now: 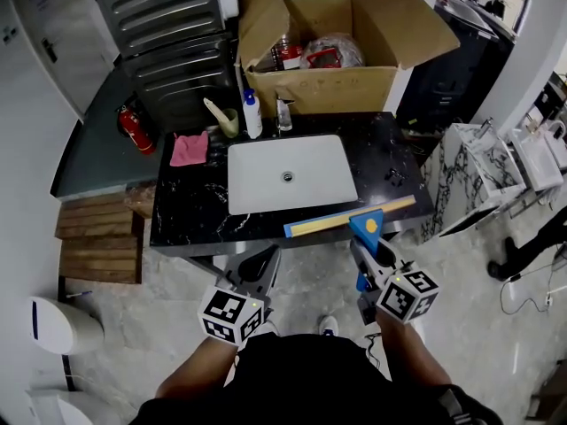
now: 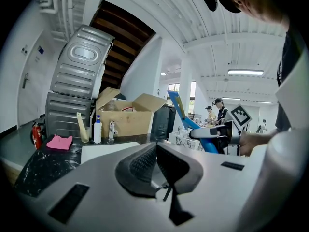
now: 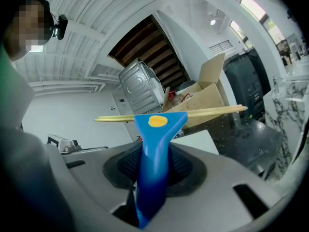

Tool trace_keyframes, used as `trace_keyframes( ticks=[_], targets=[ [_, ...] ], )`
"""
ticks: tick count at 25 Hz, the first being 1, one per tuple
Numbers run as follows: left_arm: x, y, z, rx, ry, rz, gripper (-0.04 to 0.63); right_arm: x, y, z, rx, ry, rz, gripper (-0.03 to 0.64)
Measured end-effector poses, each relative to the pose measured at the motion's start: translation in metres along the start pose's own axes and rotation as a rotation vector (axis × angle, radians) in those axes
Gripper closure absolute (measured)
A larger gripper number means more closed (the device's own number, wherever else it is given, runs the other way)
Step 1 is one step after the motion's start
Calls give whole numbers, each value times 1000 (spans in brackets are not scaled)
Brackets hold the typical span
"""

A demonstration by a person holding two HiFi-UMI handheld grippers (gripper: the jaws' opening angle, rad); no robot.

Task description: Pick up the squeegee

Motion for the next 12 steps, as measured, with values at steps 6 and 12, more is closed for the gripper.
trace_keyframes(
  ticks=[6, 12],
  targets=[
    [-4, 1, -3, 0, 14, 3, 578, 1, 6, -2, -16, -5, -15, 500],
    [-7, 3, -4, 7, 20, 12, 578, 1, 5, -4, -24, 8, -18, 500]
  ],
)
Point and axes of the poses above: the fingertips, and each gripper's own axes: x forward along the fingers, z to its right, y out of its top, the point moved 1 cm from there along -x, backward along the fingers, and after that the axes turned 1 degree about y, right-handed, at the moved point
